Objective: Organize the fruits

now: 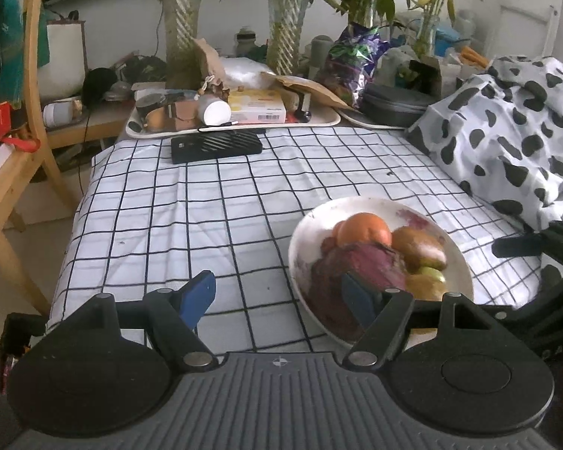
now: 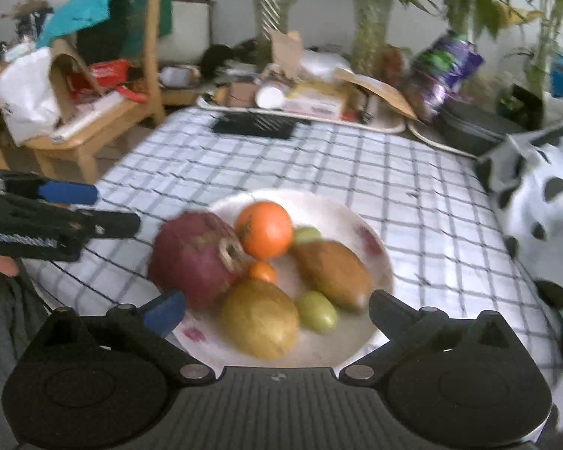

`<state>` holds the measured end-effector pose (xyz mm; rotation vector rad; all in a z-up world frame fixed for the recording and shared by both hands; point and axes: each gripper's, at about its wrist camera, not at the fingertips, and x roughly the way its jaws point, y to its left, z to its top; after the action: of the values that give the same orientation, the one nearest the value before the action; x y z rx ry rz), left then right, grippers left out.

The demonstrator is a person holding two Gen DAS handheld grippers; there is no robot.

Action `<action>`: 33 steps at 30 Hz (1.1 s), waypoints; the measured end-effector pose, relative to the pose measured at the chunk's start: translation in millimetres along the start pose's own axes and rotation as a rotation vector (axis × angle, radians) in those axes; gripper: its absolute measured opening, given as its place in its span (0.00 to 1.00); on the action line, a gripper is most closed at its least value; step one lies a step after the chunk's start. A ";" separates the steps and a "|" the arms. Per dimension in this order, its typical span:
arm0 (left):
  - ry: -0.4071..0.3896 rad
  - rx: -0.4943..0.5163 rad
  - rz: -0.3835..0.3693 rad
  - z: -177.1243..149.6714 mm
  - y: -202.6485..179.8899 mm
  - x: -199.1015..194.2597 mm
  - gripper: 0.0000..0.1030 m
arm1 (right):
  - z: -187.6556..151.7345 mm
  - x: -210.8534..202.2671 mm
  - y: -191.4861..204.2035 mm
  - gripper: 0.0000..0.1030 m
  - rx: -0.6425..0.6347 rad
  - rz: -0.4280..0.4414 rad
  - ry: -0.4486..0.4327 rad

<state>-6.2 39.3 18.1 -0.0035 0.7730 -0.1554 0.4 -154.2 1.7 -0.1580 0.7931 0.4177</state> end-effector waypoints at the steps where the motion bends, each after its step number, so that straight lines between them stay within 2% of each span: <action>1: 0.002 -0.001 0.001 -1.0 -2.2 -1.3 0.71 | -2.8 -1.4 -0.1 1.00 0.002 -0.012 0.007; 7: 0.060 -0.012 0.015 -6.6 -14.7 -1.9 0.71 | -17.8 -9.9 -6.4 1.00 0.031 -0.080 0.043; 12: 0.108 0.021 0.009 -11.5 -26.9 2.0 0.71 | -24.5 -6.2 -10.4 1.00 0.060 -0.106 0.089; 13: 0.120 0.033 0.009 -12.3 -29.3 4.0 0.75 | -24.7 -5.5 -10.9 1.00 0.060 -0.110 0.093; 16: 0.150 0.081 0.023 -15.0 -37.0 9.7 0.96 | -24.4 -2.8 -12.0 1.00 0.071 -0.123 0.105; 18: 0.160 0.102 0.050 -16.4 -40.0 12.1 1.00 | -24.4 -0.9 -13.9 1.00 0.079 -0.129 0.115; 33: 0.194 0.141 0.050 -18.8 -46.1 18.9 1.00 | -25.9 6.8 -15.2 1.00 0.071 -0.148 0.145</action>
<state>-12.4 -7.9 -5.7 0.1665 0.9530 -0.1638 -6.0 -173.5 -21.4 -0.1809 0.9314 0.2401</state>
